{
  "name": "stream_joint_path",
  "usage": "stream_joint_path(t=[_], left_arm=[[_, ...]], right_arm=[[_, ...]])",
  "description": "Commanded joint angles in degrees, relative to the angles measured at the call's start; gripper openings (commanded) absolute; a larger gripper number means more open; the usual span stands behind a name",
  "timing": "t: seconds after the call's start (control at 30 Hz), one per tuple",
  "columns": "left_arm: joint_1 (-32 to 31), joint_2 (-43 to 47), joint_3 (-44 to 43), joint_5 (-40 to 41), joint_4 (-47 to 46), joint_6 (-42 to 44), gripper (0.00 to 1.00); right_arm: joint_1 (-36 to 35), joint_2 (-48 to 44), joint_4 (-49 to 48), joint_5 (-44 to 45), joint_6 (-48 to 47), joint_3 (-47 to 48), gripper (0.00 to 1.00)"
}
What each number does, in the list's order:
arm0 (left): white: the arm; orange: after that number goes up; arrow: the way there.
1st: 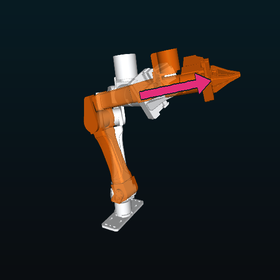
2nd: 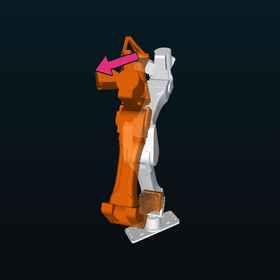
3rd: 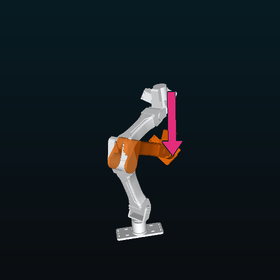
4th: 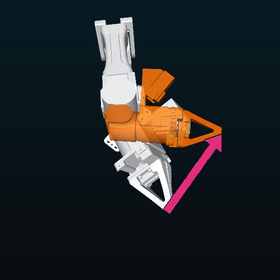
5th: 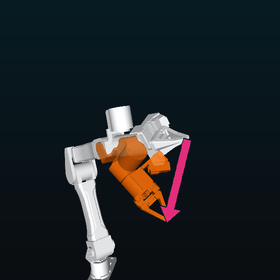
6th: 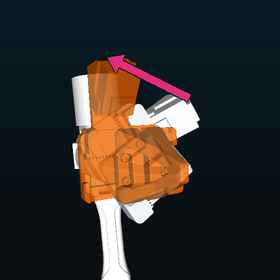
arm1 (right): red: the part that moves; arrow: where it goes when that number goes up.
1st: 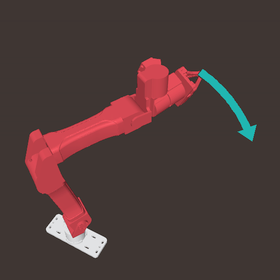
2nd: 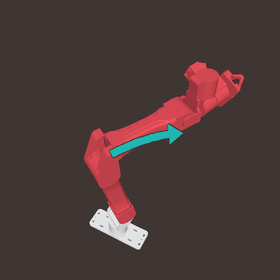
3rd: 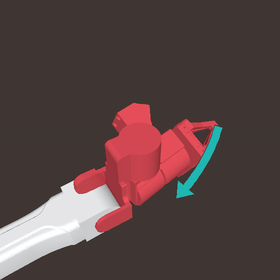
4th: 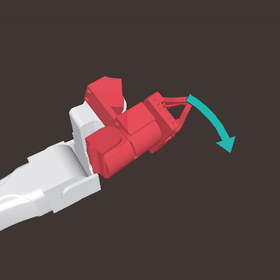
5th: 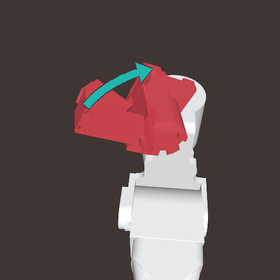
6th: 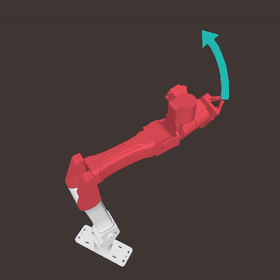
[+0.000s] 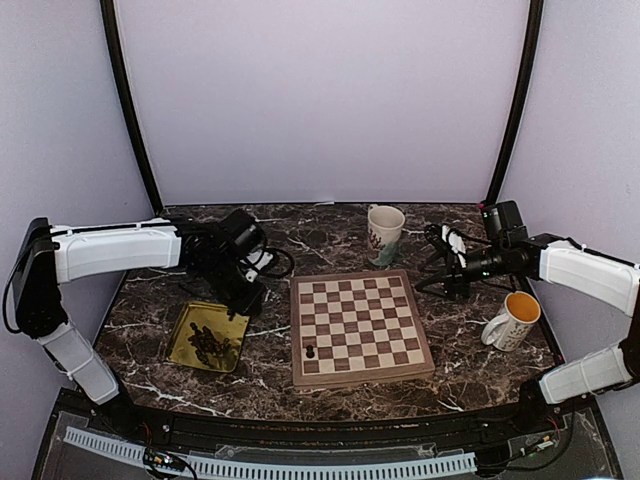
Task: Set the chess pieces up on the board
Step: Place the pawn at g7.
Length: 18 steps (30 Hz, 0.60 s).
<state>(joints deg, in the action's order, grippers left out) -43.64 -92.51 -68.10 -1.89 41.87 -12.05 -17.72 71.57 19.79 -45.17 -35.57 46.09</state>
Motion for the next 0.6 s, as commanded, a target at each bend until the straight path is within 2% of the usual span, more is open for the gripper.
stream_joint_path(t=[0.0,0.23,0.57], left_arm=[[-4.39,0.73,-2.13,-9.40,-8.02,4.17,0.03],[-10.67,-8.35,-12.28,-3.76,-3.42,14.23,0.03],[-15.16,-17.53,-23.85,-3.36,4.37,23.17,0.05]], right_arm=[[0.26,0.19,-0.02,-0.03,-0.58,0.66,0.52],[0.25,-0.68,-2.03,2.98,0.86,0.34,0.51],[0.39,-0.56,-5.11,8.84,1.74,-0.85,0.50]])
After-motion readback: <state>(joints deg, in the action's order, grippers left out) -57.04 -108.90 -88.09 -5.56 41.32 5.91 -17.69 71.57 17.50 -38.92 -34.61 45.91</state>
